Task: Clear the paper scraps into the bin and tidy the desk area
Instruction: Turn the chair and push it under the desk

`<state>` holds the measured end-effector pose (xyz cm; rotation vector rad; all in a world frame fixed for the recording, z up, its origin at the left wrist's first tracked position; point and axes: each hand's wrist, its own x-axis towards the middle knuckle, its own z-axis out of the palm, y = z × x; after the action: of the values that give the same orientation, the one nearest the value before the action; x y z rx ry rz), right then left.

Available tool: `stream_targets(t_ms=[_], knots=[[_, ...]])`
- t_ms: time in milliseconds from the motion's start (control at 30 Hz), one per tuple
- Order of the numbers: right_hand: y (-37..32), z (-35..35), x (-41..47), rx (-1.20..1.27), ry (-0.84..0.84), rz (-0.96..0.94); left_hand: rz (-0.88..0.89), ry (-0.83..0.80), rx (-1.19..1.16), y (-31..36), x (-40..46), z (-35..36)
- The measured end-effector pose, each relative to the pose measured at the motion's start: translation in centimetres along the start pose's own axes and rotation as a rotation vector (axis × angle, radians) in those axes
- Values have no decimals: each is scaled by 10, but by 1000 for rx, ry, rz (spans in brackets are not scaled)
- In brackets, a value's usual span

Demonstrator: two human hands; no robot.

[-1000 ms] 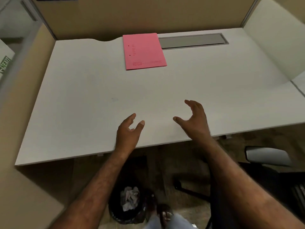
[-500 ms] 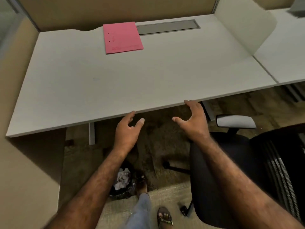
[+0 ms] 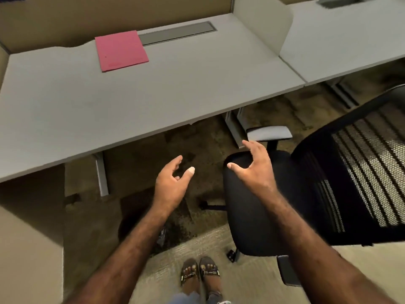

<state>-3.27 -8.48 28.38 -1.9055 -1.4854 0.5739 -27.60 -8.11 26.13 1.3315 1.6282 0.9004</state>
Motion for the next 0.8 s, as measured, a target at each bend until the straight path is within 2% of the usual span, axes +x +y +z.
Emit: stream_targets(t_ms=[433, 800], knots=[[59, -64, -73, -38, 232, 193, 144, -332, 41, 17, -33, 85], [114, -142, -111, -94, 502, 335, 259, -562, 73, 54, -70, 161]])
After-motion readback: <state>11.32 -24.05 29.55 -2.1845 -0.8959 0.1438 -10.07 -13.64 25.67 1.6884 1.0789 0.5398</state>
